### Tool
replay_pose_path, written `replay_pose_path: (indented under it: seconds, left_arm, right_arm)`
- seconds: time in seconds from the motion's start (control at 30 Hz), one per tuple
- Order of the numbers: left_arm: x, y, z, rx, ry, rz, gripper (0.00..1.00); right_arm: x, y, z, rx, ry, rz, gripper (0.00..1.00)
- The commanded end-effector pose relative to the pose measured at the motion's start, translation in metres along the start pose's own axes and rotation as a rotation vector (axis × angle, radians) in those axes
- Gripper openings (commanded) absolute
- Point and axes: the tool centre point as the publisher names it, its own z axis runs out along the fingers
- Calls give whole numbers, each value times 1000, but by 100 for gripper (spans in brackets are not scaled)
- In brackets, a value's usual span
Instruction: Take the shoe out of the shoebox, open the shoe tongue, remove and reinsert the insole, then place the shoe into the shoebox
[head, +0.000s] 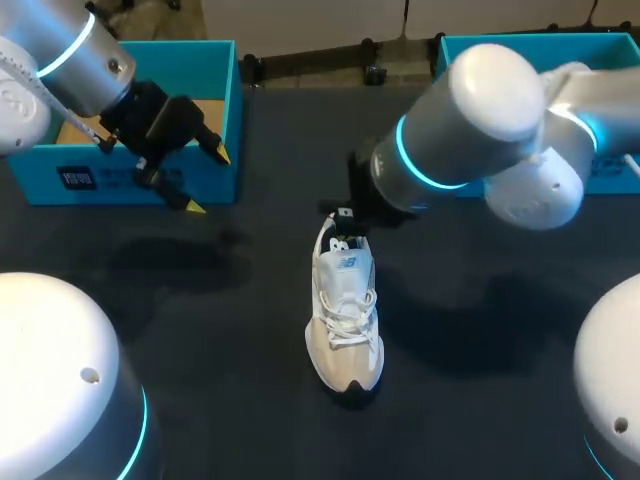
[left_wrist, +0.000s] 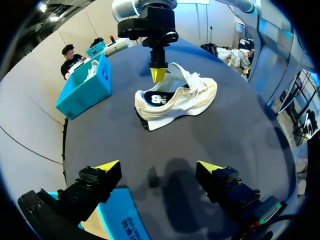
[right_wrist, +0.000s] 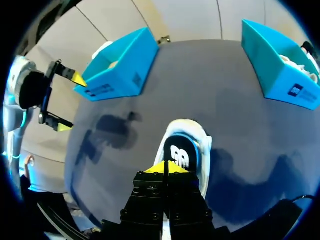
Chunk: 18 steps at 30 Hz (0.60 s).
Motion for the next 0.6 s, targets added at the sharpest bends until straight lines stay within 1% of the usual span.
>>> replay_pose_path:
  seconds: [0.03, 0.23, 0.33, 0.6]
  left_arm:
    - [4, 2, -4, -4, -1, -3, 100]
    - [5, 6, -11, -17, 3, -17, 100]
    - [5, 9, -16, -34, -4, -33, 100]
    - [5, 9, -16, -34, -4, -33, 100]
  right_arm:
    - [3, -2, -3, 10, -389, 6, 0]
    - [-1, -6, -2, 22, -399, 19, 0]
    - [-4, -9, 1, 34, -379, 20, 0]
    - [-4, -9, 1, 34, -379, 20, 0]
